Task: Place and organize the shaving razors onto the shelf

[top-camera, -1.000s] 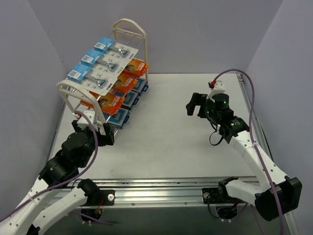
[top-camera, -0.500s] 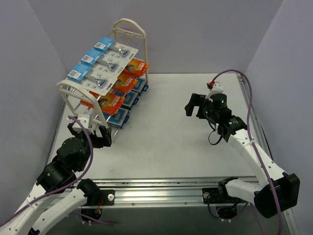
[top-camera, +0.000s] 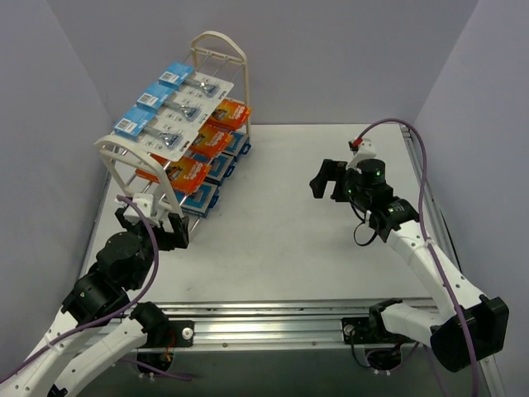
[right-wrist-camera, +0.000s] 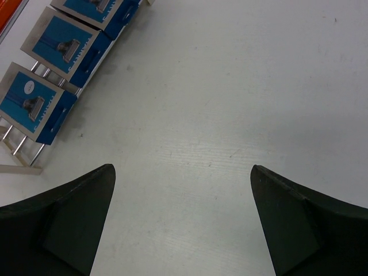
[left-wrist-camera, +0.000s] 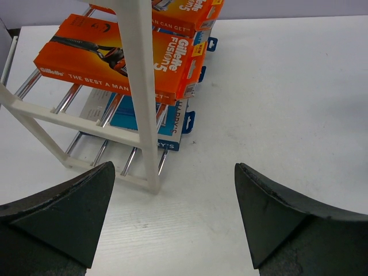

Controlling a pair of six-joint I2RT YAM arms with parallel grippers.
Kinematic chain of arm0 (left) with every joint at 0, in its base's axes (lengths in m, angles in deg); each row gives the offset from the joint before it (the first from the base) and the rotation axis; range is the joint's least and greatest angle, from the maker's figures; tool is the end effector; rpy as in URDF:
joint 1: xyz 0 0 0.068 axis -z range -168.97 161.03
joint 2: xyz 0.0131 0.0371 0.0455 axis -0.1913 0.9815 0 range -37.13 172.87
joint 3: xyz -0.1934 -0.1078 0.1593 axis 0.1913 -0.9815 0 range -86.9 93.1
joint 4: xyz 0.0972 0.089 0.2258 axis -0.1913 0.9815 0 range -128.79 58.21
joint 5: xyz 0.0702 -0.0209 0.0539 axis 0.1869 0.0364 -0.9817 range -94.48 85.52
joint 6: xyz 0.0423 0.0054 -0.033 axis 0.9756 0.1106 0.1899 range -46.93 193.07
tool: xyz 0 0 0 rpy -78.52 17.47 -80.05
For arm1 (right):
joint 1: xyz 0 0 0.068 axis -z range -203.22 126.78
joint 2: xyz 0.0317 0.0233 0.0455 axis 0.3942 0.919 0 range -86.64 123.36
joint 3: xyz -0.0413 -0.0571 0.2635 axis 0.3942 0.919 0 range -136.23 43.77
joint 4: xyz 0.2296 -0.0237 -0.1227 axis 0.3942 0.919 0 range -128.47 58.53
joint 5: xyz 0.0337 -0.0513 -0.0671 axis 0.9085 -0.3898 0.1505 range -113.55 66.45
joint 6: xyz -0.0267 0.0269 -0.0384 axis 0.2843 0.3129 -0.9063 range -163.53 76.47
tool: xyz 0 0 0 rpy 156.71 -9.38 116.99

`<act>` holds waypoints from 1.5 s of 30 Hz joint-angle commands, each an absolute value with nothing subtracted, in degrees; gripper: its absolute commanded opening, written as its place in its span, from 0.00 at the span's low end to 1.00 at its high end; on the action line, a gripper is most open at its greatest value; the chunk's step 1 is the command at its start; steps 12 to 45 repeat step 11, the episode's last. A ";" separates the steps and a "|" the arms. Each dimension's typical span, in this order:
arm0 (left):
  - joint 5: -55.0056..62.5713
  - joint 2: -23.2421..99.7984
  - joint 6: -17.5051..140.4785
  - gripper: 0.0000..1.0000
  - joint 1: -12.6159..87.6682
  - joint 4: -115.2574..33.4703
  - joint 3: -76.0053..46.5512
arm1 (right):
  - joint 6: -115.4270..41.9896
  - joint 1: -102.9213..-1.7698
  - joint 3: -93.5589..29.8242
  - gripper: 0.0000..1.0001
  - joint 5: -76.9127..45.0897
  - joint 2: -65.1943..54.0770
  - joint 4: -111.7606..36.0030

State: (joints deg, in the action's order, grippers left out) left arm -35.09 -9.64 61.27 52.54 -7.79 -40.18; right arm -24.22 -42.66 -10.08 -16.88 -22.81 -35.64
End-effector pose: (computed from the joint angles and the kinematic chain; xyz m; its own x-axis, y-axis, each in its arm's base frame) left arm 0.0867 -0.0526 0.3514 -0.1899 -0.0669 -0.9795 0.1617 0.9819 -0.0984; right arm 0.2456 0.0911 0.3427 -0.3421 0.2277 -0.9117 -0.3437 0.8726 0.3469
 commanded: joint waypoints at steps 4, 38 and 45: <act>-33.92 -9.36 61.99 0.94 52.25 -9.79 -39.44 | -25.17 -42.64 -9.49 1.00 -15.46 -24.06 -37.59; -33.75 -8.92 61.90 0.94 52.25 -9.52 -39.17 | -26.13 -42.73 -8.71 1.00 -12.39 -22.66 -37.95; -33.75 -8.92 61.90 0.94 52.25 -9.52 -39.17 | -26.13 -42.73 -8.71 1.00 -12.39 -22.66 -37.95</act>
